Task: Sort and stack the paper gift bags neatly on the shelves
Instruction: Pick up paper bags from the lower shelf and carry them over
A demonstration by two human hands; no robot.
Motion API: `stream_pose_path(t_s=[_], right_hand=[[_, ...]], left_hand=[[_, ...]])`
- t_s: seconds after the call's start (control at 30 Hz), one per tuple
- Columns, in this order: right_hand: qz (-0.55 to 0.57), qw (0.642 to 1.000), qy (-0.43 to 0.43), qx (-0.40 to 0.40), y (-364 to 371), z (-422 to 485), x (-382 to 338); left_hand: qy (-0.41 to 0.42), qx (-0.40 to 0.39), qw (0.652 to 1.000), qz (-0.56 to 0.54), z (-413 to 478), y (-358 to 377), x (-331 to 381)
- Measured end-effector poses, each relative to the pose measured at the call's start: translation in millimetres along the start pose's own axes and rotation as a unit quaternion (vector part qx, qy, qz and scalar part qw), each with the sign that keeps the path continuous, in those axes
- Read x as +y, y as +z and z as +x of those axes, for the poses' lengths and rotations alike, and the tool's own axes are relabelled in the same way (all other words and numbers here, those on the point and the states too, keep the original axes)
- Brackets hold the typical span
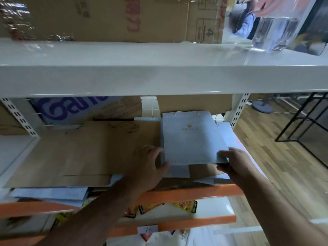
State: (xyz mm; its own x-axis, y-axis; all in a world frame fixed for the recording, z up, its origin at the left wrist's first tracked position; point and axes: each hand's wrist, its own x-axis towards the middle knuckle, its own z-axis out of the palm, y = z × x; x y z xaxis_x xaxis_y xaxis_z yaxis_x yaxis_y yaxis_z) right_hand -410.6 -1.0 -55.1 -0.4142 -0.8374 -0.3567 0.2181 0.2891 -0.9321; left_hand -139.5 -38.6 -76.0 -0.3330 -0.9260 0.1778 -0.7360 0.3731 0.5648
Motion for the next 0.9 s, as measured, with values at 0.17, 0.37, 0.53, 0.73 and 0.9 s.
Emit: stream_pose_path(t_s=[0.17, 0.37, 0.53, 0.73, 0.9], right_hand=[[0.005, 1.000, -0.016, -0.009, 23.3, -16.3, 3.9], [-0.003, 0.999, -0.020, -0.026, 61.9, -28.5, 16.2], [-0.001, 0.999, -0.015, -0.035, 97.5, -42.9, 25.4], [-0.009, 1.000, -0.018, -0.017, 130.2, -62.5, 36.0], [0.019, 0.999, -0.030, -0.004, 145.6, -85.0, 40.1]], left_hand=[[-0.119, 0.028, 0.991, 0.051, -1.5, -53.7, -40.7], [-0.227, 0.013, 0.963, 0.144, -12.3, -105.1, -103.2], [-0.247, -0.003, 0.963, 0.107, -24.4, -118.5, -135.7], [-0.257, 0.005, 0.963, 0.085, -18.3, -124.3, -159.9], [-0.212, 0.025, 0.977, -0.003, -15.8, -125.9, -160.6]])
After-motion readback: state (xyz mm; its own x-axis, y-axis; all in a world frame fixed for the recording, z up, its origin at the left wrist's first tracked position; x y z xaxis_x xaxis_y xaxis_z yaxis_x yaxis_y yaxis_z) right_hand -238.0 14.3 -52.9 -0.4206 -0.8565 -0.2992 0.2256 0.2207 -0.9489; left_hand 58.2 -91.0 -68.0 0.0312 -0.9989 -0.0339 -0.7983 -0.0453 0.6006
